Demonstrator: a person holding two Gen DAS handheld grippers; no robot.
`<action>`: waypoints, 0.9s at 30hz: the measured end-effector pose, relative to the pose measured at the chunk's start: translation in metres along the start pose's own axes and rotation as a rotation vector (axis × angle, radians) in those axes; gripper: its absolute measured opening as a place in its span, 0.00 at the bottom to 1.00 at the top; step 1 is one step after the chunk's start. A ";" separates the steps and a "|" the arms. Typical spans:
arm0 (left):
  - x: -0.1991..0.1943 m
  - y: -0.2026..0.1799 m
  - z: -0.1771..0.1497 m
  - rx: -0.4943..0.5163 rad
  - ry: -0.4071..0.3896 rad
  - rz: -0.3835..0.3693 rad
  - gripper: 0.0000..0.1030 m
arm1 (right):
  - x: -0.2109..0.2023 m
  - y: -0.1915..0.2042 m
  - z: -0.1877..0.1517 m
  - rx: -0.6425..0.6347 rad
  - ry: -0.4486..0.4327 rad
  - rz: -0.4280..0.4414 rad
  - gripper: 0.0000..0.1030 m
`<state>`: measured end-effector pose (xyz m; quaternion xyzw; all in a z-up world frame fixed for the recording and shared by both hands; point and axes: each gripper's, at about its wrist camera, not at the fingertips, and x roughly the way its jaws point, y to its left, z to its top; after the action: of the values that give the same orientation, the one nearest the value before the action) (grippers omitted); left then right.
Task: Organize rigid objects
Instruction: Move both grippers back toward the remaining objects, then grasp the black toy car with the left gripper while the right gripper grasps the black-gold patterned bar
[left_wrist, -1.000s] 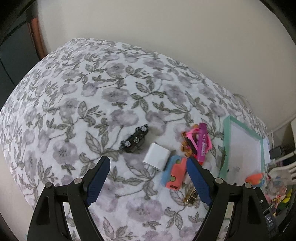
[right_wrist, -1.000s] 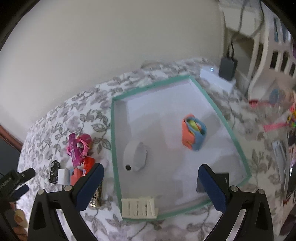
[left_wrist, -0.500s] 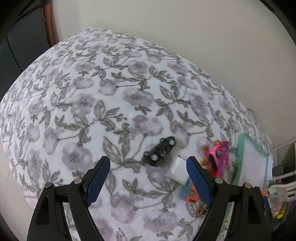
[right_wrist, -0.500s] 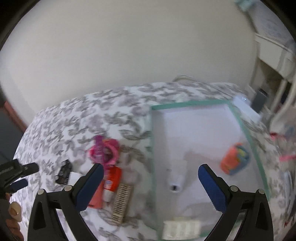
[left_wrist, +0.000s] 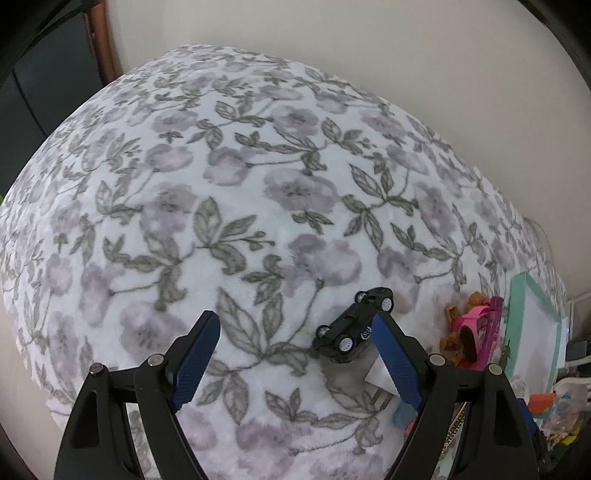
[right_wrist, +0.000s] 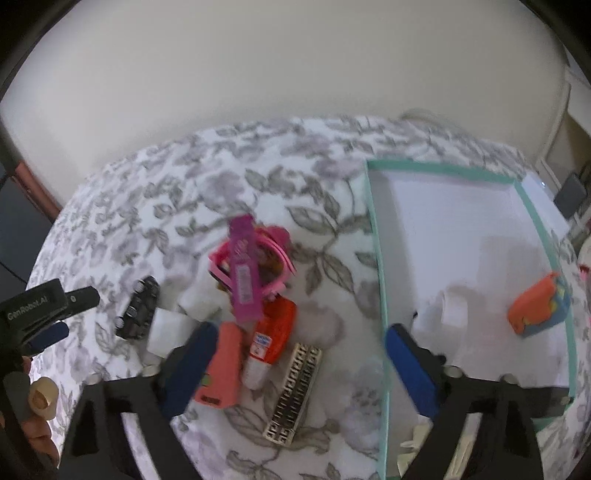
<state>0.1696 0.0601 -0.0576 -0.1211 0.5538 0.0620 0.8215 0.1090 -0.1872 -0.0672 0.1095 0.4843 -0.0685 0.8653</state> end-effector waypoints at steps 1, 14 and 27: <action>0.002 -0.002 0.000 0.007 0.000 -0.003 0.82 | 0.004 -0.001 -0.001 0.009 0.017 0.003 0.79; 0.024 -0.017 -0.002 0.059 0.020 -0.009 0.82 | 0.029 -0.002 -0.018 0.001 0.145 0.012 0.45; 0.035 -0.030 -0.003 0.123 0.001 -0.006 0.71 | 0.038 0.007 -0.027 -0.075 0.171 -0.047 0.41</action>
<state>0.1877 0.0290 -0.0872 -0.0720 0.5566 0.0255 0.8272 0.1079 -0.1744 -0.1126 0.0711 0.5611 -0.0610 0.8224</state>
